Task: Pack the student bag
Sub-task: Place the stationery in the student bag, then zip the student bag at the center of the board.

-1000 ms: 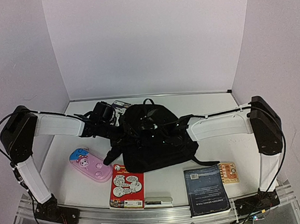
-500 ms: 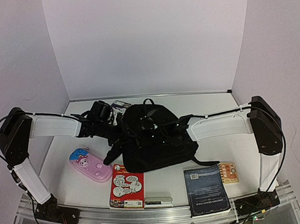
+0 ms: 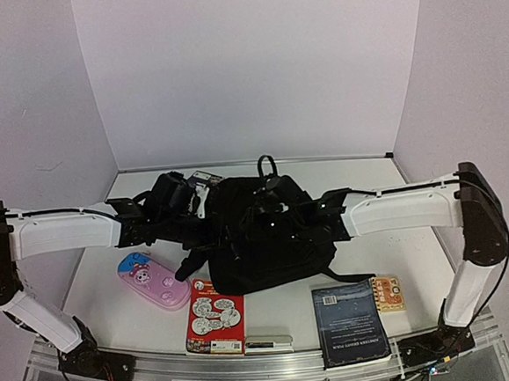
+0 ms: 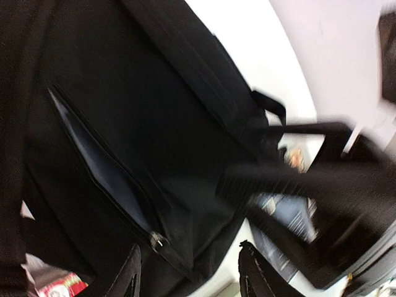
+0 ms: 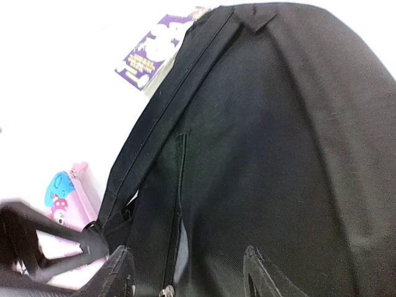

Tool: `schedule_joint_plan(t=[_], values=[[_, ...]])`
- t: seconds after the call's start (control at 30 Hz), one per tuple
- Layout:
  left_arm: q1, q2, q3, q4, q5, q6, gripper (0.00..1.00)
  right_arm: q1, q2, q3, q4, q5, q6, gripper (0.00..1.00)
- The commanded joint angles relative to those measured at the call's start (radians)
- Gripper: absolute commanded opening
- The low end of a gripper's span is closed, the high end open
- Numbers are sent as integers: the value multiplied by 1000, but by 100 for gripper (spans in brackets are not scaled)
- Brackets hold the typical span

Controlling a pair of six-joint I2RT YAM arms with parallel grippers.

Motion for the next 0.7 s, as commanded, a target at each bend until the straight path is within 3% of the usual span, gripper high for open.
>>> schedule_joint_plan(t=[0.0, 0.33, 0.67], values=[[-99, -1, 47, -144, -160, 86, 53, 4, -125, -83, -43, 105, 29, 60], [-246, 141, 166, -285, -415, 76, 55, -2, -230, -199, -55, 137, 73, 61], [-271, 243, 242, -343, -459, 90, 53, -2, -219, -197, -55, 132, 76, 61]])
